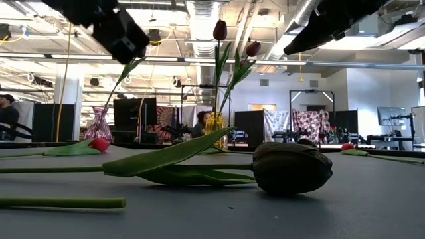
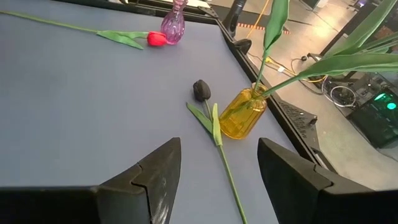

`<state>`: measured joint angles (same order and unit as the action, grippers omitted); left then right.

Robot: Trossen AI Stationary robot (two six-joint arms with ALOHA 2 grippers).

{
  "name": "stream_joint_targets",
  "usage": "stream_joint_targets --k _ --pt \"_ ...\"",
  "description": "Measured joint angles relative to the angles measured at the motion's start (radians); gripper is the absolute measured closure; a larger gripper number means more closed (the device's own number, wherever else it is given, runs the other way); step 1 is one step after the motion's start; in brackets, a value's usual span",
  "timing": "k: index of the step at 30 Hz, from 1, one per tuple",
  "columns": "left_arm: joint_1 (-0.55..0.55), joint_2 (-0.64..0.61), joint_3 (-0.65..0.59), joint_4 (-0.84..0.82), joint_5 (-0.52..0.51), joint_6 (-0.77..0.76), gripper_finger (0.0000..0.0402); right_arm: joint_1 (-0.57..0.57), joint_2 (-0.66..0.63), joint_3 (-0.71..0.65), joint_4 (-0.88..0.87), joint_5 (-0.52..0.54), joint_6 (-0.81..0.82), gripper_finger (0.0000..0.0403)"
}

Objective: Sort flowers into vase by color
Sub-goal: Put the bottom black flower into the purple vase

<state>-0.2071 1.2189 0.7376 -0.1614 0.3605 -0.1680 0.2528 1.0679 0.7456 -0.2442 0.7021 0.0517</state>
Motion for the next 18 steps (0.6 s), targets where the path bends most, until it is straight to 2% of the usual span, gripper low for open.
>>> stream_joint_targets --k 8,14,18 --pt "-0.133 0.192 0.043 -0.004 -0.220 -0.012 0.0250 0.000 0.000 0.000 0.018 0.000 0.000 0.0163" --pt "-0.194 0.326 0.103 -0.004 -0.272 -0.011 0.0250 0.000 0.000 0.000 0.023 0.000 0.001 0.0163" --pt "-0.209 0.392 0.128 -0.004 -0.272 -0.031 0.0250 0.000 0.000 0.000 0.025 -0.003 0.001 0.0163"
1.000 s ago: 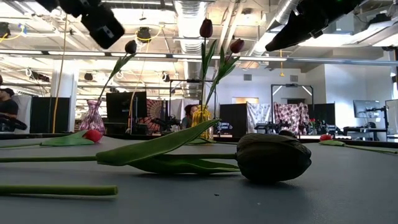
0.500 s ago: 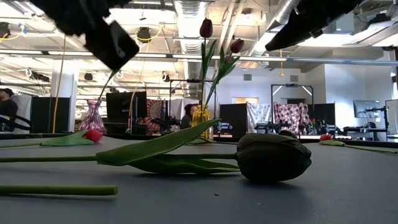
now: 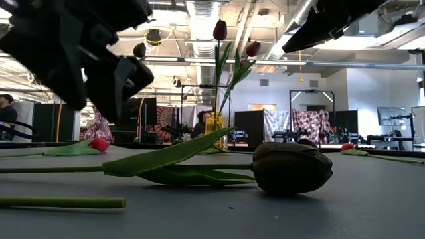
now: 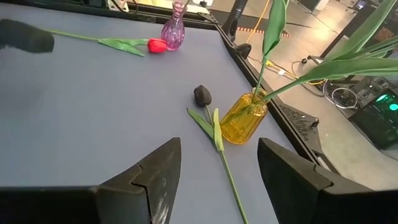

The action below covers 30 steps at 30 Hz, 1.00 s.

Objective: Sort flowers into vase by color
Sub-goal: Put the bottom black flower into the purple vase

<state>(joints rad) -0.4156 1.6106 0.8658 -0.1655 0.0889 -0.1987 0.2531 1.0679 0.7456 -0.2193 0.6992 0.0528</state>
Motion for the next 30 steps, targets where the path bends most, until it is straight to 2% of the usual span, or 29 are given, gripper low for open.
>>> stream_joint_targets --k 7,14,21,25,30 --pt "-0.024 0.061 0.002 -0.002 -0.005 -0.081 0.0252 0.000 0.000 0.000 0.030 -0.048 -0.006 0.0163" --pt "-0.070 0.125 0.002 0.004 -0.028 -0.122 0.0270 0.003 0.000 0.000 0.030 -0.050 -0.008 0.0163" --pt "-0.096 0.140 0.004 0.002 -0.119 -0.118 0.0291 0.003 0.000 0.000 0.034 -0.051 -0.008 0.0163" --pt "-0.109 0.141 0.004 -0.008 -0.152 -0.074 0.0318 0.003 0.000 0.000 0.034 -0.051 -0.008 0.0163" --pt "-0.109 0.141 0.004 -0.024 -0.157 -0.083 0.0385 0.003 0.000 0.000 0.035 -0.054 -0.008 0.0163"
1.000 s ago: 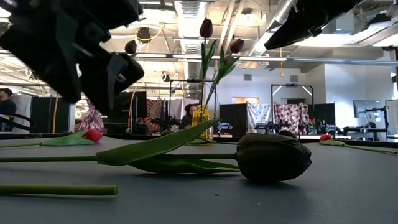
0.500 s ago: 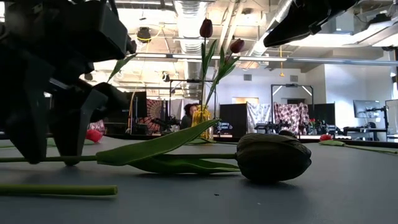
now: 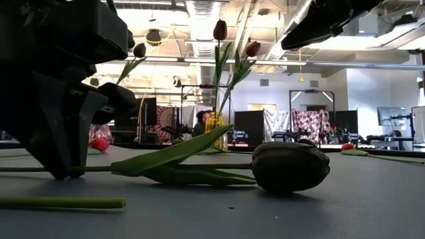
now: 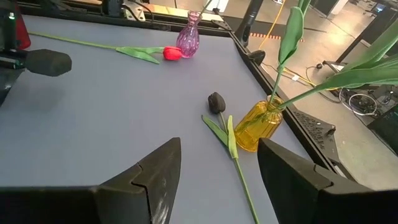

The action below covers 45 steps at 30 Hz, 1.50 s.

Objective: Sort flowers into vase by color
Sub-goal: Put the bottom black flower into the purple vase

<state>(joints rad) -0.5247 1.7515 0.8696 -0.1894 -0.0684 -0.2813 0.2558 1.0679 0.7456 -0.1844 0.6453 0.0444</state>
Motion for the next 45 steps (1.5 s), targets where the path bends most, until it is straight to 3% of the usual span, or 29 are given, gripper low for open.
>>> stream_joint_targets --k 4,11,27,38,45 --pt "0.000 -0.005 0.001 0.001 -0.010 0.011 0.0397 0.000 0.000 0.000 0.001 0.000 0.000 0.0163" --pt "0.027 -0.101 0.041 -0.009 -0.172 0.147 0.0401 0.000 0.000 0.000 0.001 0.001 0.000 0.0163" --pt "0.181 -0.678 0.038 0.002 -0.376 0.491 0.0401 0.000 0.000 0.000 -0.002 0.005 -0.021 0.0163" --pt "0.428 -1.062 -0.203 0.280 -0.390 0.689 0.0401 -0.003 0.000 0.000 -0.005 0.005 -0.046 0.0163" --pt "0.602 -1.262 -0.407 0.482 -0.389 0.719 0.0401 -0.018 0.000 0.000 -0.008 0.006 -0.051 0.0163"
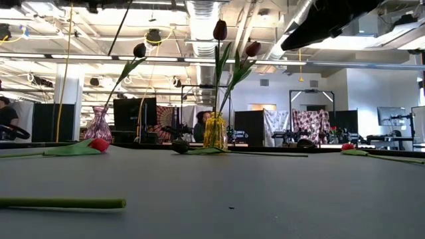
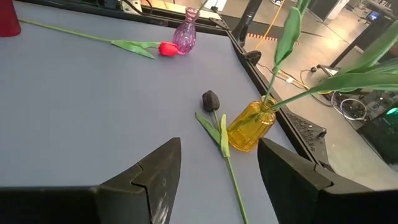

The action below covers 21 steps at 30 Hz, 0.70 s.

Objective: Sort flowers into vase by color
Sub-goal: Put the bottom black flower into the purple vase

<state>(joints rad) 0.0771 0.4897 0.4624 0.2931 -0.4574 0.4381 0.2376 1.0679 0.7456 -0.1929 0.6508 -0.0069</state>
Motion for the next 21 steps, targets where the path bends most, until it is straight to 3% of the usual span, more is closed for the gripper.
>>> stream_joint_targets --k 7,21 --pt "0.142 -0.118 -0.119 0.044 0.003 -0.007 0.0401 -0.043 0.000 -0.066 0.076 0.001 -0.019 0.0163" --pt "0.411 -0.133 -0.259 0.221 0.185 -0.127 0.0401 -0.090 0.000 -0.070 0.105 -0.054 -0.012 0.0163"
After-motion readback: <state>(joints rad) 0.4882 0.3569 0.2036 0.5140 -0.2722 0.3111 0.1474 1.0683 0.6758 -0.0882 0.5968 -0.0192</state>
